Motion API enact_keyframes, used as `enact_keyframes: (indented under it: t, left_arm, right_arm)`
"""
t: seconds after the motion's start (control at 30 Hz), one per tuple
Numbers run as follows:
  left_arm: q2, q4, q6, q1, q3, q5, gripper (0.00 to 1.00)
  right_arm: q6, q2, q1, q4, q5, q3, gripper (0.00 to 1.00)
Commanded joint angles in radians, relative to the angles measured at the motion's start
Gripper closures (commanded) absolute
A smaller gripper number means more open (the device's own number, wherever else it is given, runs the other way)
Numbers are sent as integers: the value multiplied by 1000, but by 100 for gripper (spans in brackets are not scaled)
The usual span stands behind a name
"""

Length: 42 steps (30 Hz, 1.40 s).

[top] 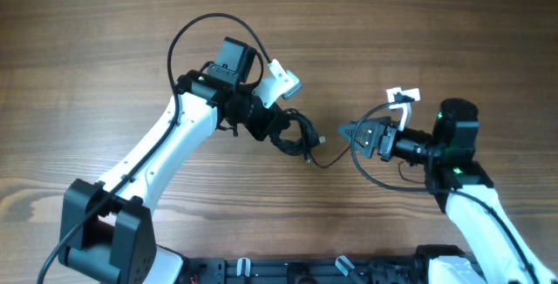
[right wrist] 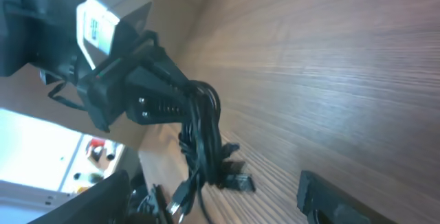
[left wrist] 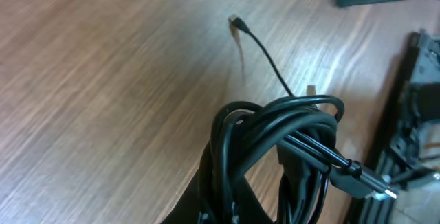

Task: Untangle cables

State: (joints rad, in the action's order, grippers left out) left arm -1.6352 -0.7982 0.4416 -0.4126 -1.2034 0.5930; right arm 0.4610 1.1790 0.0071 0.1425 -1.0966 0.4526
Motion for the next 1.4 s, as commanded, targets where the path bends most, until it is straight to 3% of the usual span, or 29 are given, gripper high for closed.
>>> enact_keyframes:
  t: [0.0,0.3,0.6,0.67,0.83,0.9,1.17,1.2,1.27,1.3,1.33,1.37]
  left_arm:
    - [27,-10,83,-5,-1,118,96]
    - [27,-21,75,-12,-1,157,96]
    - [27,-21,75,-57,-1,180,96]
    - [27,-15,75,-57,-1,180,96]
    - [27,-14,74,-56,-1,165,94]
    - [27,-7,29,-53,-2,150,90]
    - [105,58,-256,-18,-2,37,62]
    - [121,70,-281,-14,-2,37,47]
    - [166,106,-340,-5,-2,37,34]
    - [185,124,-375,-3,-2,32,21]
    - [200,137,-411,-3,-2,21,0]
    - [219,146,-472,-3,-2,-13,0]
  right_arm:
    - [-48,54,54,51,-58,14,22]
    - [-65,75,179,95,79,14,44]
    - [-50,75,190,109,79,14,53]
    - [-43,75,204,108,79,14,62]
    - [-37,75,222,107,107,14,95]
    - [14,75,222,102,165,14,96]
    - [242,75,222,188,281,14,96]
    - [273,75,222,203,304,14,96]
    - [367,75,222,227,379,14,96]
    - [394,75,222,232,404,14,96]
    - [418,75,222,233,428,14,96]
    - [446,75,222,236,454,14,96]
